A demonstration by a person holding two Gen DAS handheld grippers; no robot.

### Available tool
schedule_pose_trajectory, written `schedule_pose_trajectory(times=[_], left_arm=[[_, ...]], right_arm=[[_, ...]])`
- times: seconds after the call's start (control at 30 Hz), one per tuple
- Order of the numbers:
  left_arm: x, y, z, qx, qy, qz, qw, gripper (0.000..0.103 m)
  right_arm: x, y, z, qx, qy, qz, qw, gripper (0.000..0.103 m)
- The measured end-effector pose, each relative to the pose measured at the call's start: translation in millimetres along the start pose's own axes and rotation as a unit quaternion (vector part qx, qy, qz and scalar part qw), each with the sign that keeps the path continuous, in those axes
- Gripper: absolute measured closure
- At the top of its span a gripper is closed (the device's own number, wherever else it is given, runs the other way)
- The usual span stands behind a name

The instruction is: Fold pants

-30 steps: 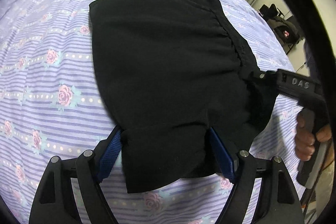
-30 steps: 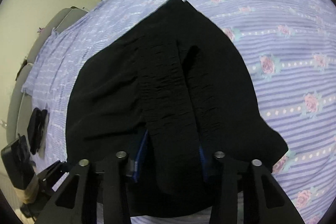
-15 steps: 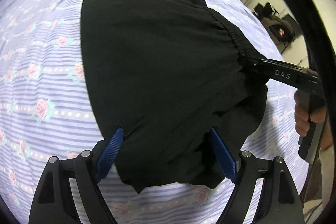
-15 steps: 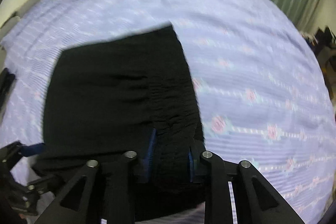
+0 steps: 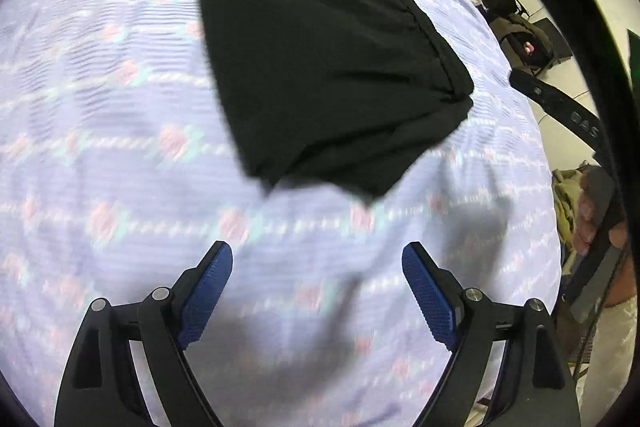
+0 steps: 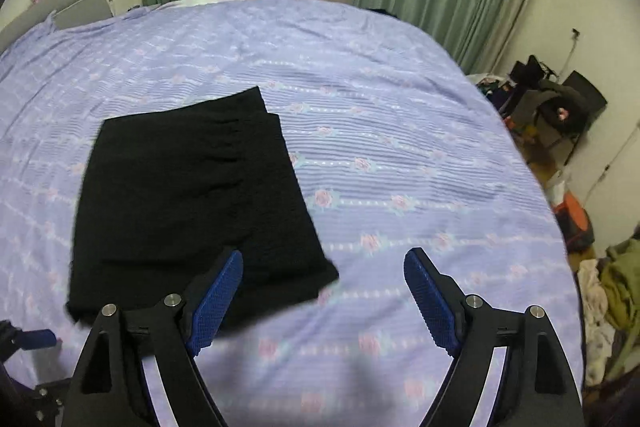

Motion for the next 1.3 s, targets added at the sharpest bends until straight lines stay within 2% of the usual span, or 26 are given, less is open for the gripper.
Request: schedule_pose_trajectory(times=[0.1,0.23,0.37,0.5,0.6,0.73,0.8,0.93,1.03,1.2,1.3], left_arm=[[35,-2,16,0.002,-0.022,-0.014,0.9997,0.016],[96,-6,20,0.004,-0.08,-0.036,0.9962,0.016],[156,-15,18,-0.014,-0.132,-0.071,0.9885,0.016],[208,-22,5,-0.046,-0.168,-0.082,0.9813,0.012],[230,-19,-9,-0.072,-0.183,-0.1,0.9754,0.012],[246,-9,-27,-0.082,-0.182,-0.091,0.9756,0.012],[247,-1,-40,-0.087,-0.187,-0.079,0.9754,0.012],[224,22,-74,-0.106,-0.163,-0.061,0.979,0.012],[192,39,-103,-0.133,-0.133,-0.057,0.9805,0.012],[132,66,-142,-0.165,-0.089,-0.03,0.9818,0.012],[91,84,-167,-0.18,-0.058,-0.009,0.9818,0.013]], right_arm=[[43,4,14,-0.02,-0.001,-0.028,0.999,0.02],[106,15,29,-0.051,-0.017,-0.07,0.996,0.02],[153,31,36,-0.059,-0.035,-0.102,0.992,0.02],[198,43,40,-0.08,-0.051,-0.146,0.985,0.02],[218,51,44,-0.103,-0.063,-0.156,0.98,0.02],[226,62,48,-0.165,-0.035,-0.183,0.969,0.02],[224,71,48,-0.2,-0.024,-0.198,0.959,0.02],[202,95,50,-0.245,-0.002,-0.18,0.953,0.02],[176,114,53,-0.278,0.025,-0.17,0.945,0.02],[117,155,61,-0.312,0.07,-0.157,0.934,0.02],[82,174,72,-0.346,0.095,-0.148,0.922,0.02]])
Point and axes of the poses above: each gripper's, at about its wrist camera, not at the fingertips, and x roughly against the way its jaws point, y to its left, z to its underside, the point moved 6 cm from there along -x, roughly the way its jaws point, and after that the axes turned 8 degrees about z, right-handed, at the moved point
